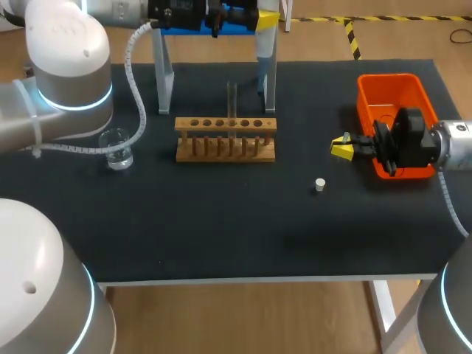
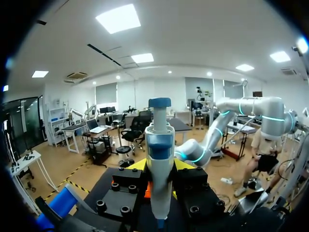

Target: Invert the test tube, pick up the pipette, mount the tip to pipette, aspirate from beaker and dispense into the tube, eject the tip, return the pipette, and cap with the stopper.

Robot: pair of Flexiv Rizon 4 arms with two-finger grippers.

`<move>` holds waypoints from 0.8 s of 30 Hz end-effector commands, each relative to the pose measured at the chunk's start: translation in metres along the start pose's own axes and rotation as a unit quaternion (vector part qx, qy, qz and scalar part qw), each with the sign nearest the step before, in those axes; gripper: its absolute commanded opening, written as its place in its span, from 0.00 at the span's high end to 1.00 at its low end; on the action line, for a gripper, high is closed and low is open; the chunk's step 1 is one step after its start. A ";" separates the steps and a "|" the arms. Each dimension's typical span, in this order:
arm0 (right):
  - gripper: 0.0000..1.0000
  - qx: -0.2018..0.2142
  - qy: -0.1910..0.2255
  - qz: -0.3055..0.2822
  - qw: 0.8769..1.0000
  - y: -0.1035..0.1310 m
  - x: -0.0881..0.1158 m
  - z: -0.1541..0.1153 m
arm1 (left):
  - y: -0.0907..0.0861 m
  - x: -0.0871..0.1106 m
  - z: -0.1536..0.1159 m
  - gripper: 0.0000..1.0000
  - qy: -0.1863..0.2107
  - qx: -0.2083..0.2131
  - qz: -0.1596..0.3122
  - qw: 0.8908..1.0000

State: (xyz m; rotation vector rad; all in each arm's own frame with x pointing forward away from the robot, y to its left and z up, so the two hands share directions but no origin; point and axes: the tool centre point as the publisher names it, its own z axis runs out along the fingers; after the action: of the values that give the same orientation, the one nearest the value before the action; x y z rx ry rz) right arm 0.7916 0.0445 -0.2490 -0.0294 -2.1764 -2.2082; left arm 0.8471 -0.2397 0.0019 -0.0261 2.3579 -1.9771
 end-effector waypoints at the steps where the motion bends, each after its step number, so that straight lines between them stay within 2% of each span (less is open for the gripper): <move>1: 1.00 0.000 0.000 0.000 1.000 0.000 0.001 -0.001 | 0.001 0.002 0.001 1.00 -0.002 0.001 0.002 1.000; 24: 1.00 0.000 0.000 0.000 1.000 0.000 0.001 -0.001 | 0.002 0.004 0.001 1.00 0.000 -0.003 0.004 1.000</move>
State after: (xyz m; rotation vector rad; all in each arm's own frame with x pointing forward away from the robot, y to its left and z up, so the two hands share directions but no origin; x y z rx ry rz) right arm 0.7916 0.0445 -0.2490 -0.0294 -2.1763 -2.2082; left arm 0.8441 -0.2413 -0.0005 -0.0153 2.3628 -1.9653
